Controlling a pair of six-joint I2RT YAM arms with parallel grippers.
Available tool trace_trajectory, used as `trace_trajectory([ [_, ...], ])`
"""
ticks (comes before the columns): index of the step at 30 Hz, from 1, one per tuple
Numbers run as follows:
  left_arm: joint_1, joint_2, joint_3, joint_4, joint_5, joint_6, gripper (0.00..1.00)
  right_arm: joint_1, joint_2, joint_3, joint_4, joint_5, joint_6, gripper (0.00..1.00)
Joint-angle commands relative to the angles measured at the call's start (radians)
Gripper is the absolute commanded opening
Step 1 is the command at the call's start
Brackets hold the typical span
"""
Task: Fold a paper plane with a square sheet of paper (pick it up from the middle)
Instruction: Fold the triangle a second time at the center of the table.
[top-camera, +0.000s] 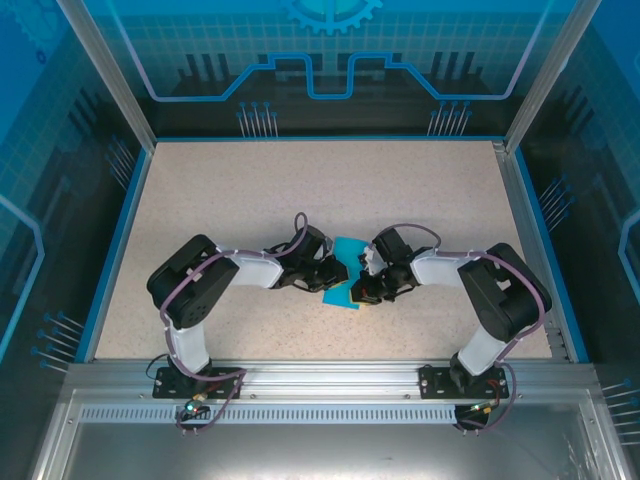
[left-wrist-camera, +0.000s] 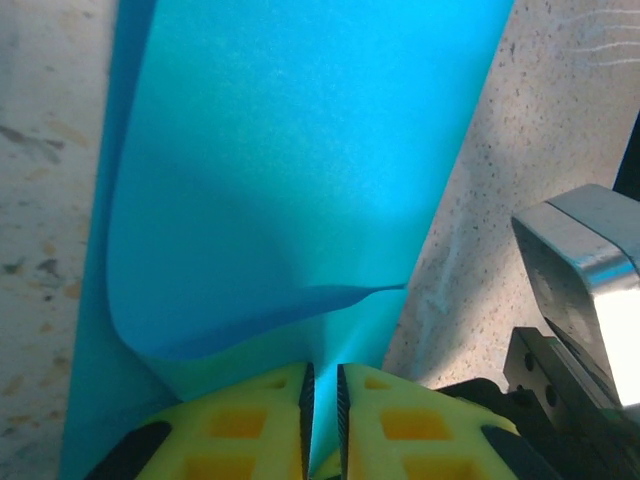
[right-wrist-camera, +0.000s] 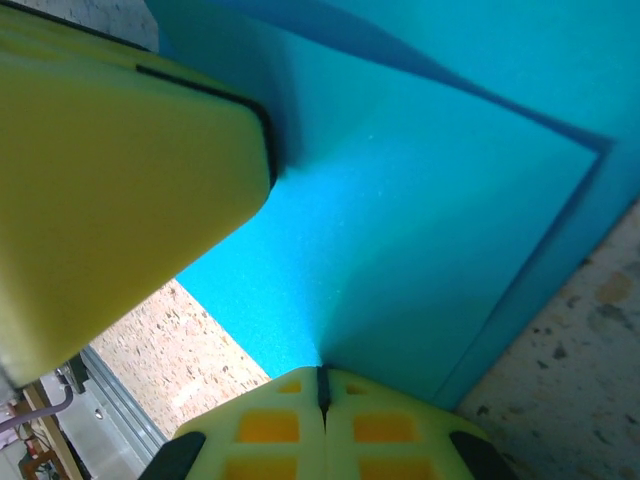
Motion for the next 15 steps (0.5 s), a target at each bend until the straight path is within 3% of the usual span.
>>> trace_trajectory([
  [1,-0.007,-0.005,0.018,-0.024,0.028,0.045,0.13,-0.005,0.052,-0.021,-0.130,0.107,-0.032,0.00],
  [8,0.039,0.051,-0.006,-0.010,-0.037,0.019,0.02,-0.007,0.069,-0.020,-0.158,0.127,-0.046,0.00],
  [15,0.104,0.044,-0.039,-0.018,-0.041,0.048,0.02,-0.015,0.070,-0.011,-0.180,0.127,-0.062,0.00],
])
